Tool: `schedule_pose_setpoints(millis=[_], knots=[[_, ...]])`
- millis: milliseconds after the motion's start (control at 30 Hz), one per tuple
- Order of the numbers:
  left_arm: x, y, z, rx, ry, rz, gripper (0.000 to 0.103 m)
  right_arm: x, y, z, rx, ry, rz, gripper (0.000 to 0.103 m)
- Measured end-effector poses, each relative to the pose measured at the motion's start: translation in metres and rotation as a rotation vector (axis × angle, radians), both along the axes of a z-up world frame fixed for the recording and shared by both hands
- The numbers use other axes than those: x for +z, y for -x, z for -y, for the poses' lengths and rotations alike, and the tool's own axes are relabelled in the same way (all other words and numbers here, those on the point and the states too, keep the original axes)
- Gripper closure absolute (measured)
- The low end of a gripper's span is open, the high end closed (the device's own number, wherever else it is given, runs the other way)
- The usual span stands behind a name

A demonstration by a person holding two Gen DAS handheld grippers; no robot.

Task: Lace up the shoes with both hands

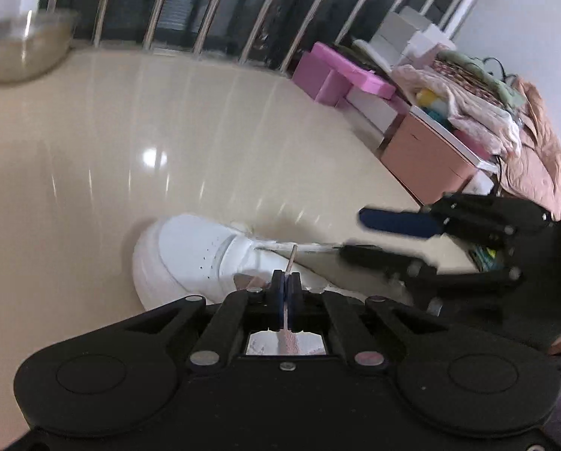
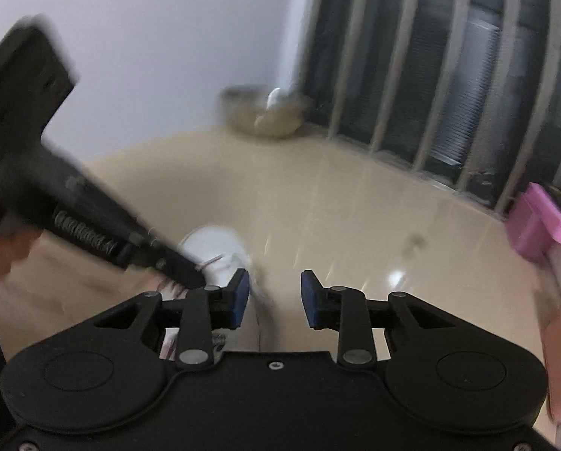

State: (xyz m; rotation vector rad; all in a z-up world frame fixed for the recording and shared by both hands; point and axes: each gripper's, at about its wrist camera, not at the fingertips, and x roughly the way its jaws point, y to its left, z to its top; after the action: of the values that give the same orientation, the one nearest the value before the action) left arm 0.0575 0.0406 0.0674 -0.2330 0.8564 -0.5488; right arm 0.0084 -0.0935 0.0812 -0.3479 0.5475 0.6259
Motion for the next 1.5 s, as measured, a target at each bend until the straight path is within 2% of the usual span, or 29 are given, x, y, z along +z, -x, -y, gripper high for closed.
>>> schedule_pose_setpoints(millis=[33,100,133,200,333,533,600,733,867,1000,1233,1400,1500], knots=[[-0.004,-0.003,0.0,0.005,0.008,-0.024,0.101,-0.002,-0.004,-0.004,0.026,0.015,-0.017,0.079],[-0.015,-0.01,0.002,0.013,0.006,-0.07,0.101,-0.007,-0.014,-0.009,0.035,0.018,-0.058,0.082],[-0.018,-0.012,0.002,0.022,0.012,-0.077,0.101,-0.009,-0.018,-0.011,0.031,0.006,-0.073,0.087],[-0.022,-0.014,0.0,0.045,0.034,-0.083,0.101,-0.009,-0.031,-0.004,-0.014,-0.074,-0.162,0.088],[-0.032,-0.026,-0.011,0.097,0.136,-0.158,0.101,-0.014,-0.052,0.016,-0.095,-0.277,-0.343,0.088],[-0.039,-0.026,-0.014,0.114,0.167,-0.148,0.1,-0.043,-0.077,0.05,-0.175,-0.547,-0.541,0.086],[-0.039,-0.029,-0.014,0.104,0.165,-0.157,0.1,-0.05,-0.078,0.055,-0.176,-0.593,-0.566,0.086],[-0.038,-0.041,-0.013,0.1,0.186,-0.208,0.1,-0.057,-0.08,0.059,-0.189,-0.646,-0.599,0.085],[-0.039,-0.04,-0.013,0.116,0.191,-0.22,0.1,-0.065,-0.081,0.066,-0.206,-0.722,-0.64,0.084],[-0.04,-0.049,-0.017,0.128,0.212,-0.291,0.1,-0.062,-0.077,0.061,-0.206,-0.704,-0.62,0.084],[-0.038,-0.053,-0.014,0.144,0.193,-0.326,0.1,-0.062,-0.073,0.058,-0.197,-0.7,-0.599,0.084],[-0.034,-0.054,-0.009,0.157,0.163,-0.326,0.1,-0.058,-0.071,0.054,-0.185,-0.668,-0.572,0.084],[-0.03,-0.052,-0.003,0.128,0.121,-0.268,0.1,-0.052,-0.064,0.044,-0.16,-0.589,-0.502,0.084]])
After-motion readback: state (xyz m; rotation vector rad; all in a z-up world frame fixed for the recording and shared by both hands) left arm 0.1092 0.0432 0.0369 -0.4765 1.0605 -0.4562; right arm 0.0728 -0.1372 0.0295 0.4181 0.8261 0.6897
